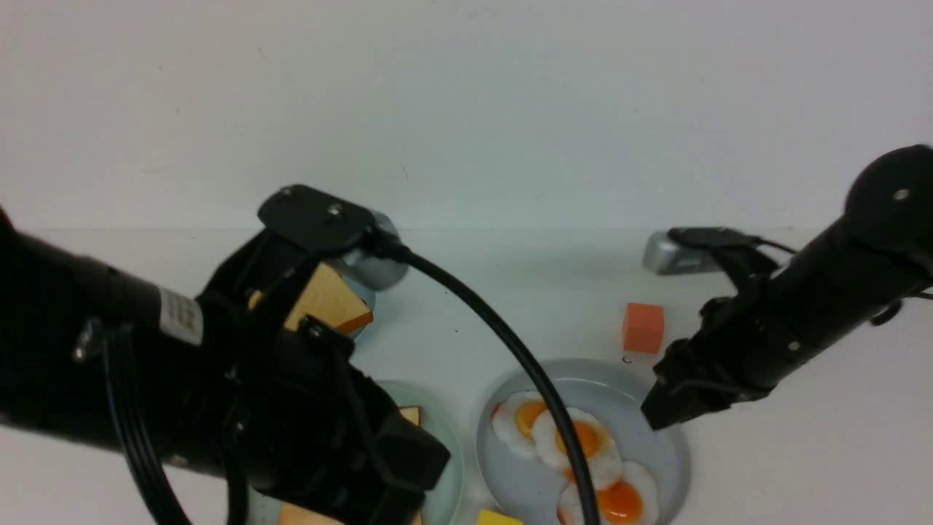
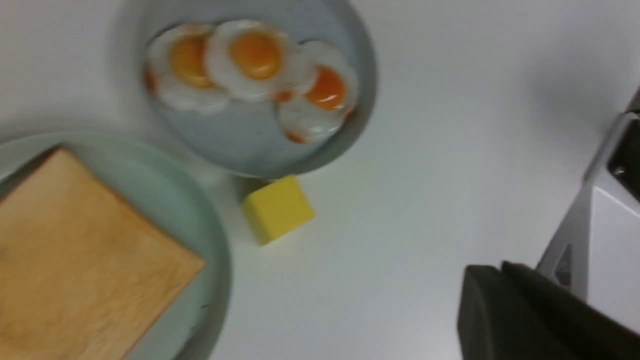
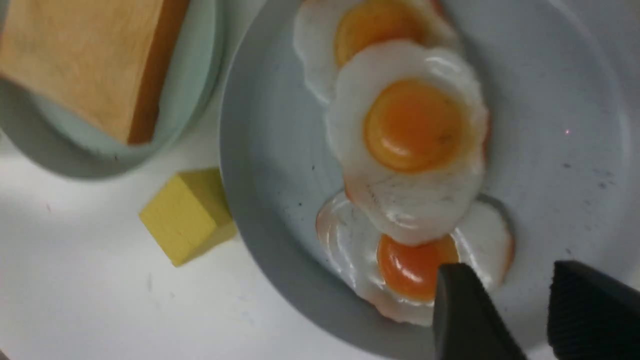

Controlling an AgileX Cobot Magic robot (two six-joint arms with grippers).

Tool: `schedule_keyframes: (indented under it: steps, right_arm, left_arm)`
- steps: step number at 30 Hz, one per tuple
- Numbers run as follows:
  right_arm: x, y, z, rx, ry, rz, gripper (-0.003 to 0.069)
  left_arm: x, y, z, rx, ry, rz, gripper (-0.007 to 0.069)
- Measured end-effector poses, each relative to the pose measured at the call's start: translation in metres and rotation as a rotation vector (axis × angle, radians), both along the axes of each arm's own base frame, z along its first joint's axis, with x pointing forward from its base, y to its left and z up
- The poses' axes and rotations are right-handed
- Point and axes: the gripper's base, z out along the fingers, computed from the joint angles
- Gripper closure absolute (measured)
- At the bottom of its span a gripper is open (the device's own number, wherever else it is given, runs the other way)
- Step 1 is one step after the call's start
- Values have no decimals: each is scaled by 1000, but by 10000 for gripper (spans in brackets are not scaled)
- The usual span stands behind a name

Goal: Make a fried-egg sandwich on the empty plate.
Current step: Use the right arm to grab a fried egg

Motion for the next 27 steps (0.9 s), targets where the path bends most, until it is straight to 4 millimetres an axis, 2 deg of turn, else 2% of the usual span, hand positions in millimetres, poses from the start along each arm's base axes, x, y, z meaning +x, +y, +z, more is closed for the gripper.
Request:
schedule_keyframes:
  steps: [12, 18, 23, 27]
  right_arm:
    - [45, 18, -34, 92, 106, 2, 385]
    - [50, 19, -54, 86, 157, 2, 384]
    - [51, 19, -59, 84, 167, 3, 389]
    - [52, 19, -59, 83, 163, 0, 422]
  left_arm:
    - [1, 2, -3, 38, 14, 49, 638]
    - [1, 2, -3, 39, 17, 50, 638]
    - [1, 2, -4, 40, 18, 49, 638]
    - [0, 2, -4, 41, 20, 48, 638]
